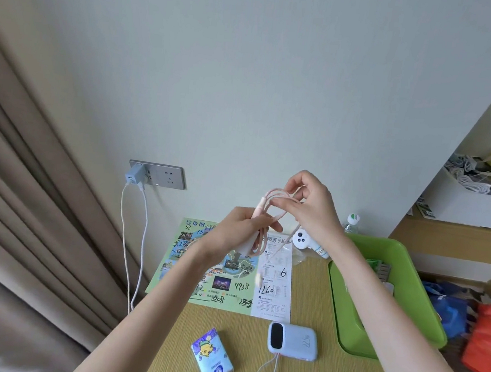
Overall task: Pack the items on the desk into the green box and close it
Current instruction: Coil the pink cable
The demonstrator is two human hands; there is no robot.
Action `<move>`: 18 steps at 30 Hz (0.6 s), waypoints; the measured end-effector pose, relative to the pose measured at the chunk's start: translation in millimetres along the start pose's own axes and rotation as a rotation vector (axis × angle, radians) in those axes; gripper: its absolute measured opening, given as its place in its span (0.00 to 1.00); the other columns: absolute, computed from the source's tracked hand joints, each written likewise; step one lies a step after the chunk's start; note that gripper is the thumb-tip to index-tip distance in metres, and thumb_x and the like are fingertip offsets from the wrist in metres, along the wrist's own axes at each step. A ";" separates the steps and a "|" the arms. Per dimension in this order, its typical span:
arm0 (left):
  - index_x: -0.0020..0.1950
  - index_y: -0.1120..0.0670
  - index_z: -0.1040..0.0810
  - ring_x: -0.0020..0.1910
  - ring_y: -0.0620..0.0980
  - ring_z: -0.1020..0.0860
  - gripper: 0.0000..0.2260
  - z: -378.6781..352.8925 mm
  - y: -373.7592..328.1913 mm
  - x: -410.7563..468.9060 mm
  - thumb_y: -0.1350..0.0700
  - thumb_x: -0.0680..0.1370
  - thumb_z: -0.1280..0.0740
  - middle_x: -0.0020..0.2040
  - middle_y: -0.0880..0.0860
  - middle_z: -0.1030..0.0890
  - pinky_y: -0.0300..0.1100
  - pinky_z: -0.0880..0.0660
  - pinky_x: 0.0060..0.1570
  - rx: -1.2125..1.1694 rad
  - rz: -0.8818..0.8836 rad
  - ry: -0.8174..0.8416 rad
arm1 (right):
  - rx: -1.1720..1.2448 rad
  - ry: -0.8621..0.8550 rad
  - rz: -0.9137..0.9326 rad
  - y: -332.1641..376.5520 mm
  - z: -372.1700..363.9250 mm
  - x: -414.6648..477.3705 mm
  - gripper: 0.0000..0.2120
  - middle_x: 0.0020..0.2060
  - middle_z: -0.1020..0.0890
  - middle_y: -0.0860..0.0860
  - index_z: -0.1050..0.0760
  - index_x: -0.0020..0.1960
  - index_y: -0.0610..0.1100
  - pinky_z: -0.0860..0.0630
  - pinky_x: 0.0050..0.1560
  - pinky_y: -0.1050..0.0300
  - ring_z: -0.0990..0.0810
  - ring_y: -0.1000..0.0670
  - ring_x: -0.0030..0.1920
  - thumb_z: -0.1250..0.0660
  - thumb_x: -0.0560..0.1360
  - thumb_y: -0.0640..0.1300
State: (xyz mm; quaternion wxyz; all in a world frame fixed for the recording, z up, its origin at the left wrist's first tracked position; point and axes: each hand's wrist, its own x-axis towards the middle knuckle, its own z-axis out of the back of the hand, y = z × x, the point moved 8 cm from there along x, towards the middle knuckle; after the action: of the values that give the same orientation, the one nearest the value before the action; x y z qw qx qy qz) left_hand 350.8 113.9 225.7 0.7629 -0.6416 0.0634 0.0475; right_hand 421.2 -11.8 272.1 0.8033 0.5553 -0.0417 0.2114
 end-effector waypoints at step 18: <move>0.53 0.64 0.18 0.25 0.44 0.30 0.11 28.0 -13.9 3.8 0.61 0.80 0.39 0.31 0.47 0.24 0.34 0.32 0.25 -0.305 -0.109 -0.204 | 0.421 0.213 -0.223 -32.5 -22.6 -32.3 0.12 0.28 0.24 0.50 0.24 0.47 0.36 0.31 0.30 0.64 0.29 0.52 0.27 0.40 0.82 0.43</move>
State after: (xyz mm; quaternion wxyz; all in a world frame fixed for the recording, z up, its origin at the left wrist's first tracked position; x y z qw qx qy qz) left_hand 357.7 139.1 243.4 0.6608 -0.7441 -0.0572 0.0799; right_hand 400.6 -10.3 225.3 0.6882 0.6860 0.1494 0.1828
